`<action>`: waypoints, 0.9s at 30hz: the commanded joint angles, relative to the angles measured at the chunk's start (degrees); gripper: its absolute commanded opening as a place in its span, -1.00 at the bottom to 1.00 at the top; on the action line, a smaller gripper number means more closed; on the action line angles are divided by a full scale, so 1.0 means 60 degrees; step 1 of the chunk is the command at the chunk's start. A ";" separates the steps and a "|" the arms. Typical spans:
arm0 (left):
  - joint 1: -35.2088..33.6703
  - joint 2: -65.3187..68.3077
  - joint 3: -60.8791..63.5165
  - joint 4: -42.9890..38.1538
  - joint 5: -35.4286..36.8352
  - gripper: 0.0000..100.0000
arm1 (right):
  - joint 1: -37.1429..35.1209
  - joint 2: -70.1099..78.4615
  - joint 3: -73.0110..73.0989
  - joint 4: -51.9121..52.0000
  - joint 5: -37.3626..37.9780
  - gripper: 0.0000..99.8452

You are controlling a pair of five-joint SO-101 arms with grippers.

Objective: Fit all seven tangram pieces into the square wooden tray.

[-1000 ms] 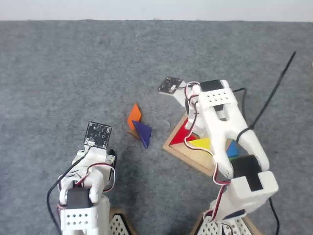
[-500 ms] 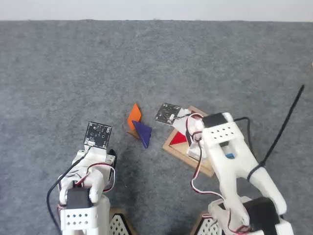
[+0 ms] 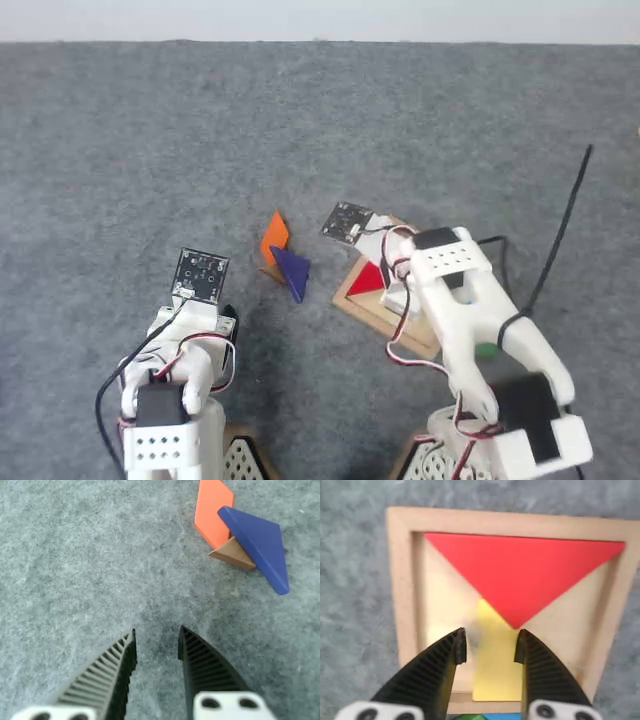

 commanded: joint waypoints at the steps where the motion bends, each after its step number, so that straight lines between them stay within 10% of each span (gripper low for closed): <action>1: -0.0044 -0.0147 -0.0066 0.0029 -0.0117 -0.73 | 0.0271 0.0593 0.0015 -0.0139 0.0293 -0.67; 10: -0.0044 -0.0147 -0.0066 0.0029 -0.0117 -0.73 | 0.0300 0.1722 -0.0645 0.0037 0.0396 -0.99; 27: -0.0044 -0.0147 -0.0066 0.0029 -0.0117 -0.73 | 0.0886 0.0432 -0.1377 0.0549 -0.0015 -0.99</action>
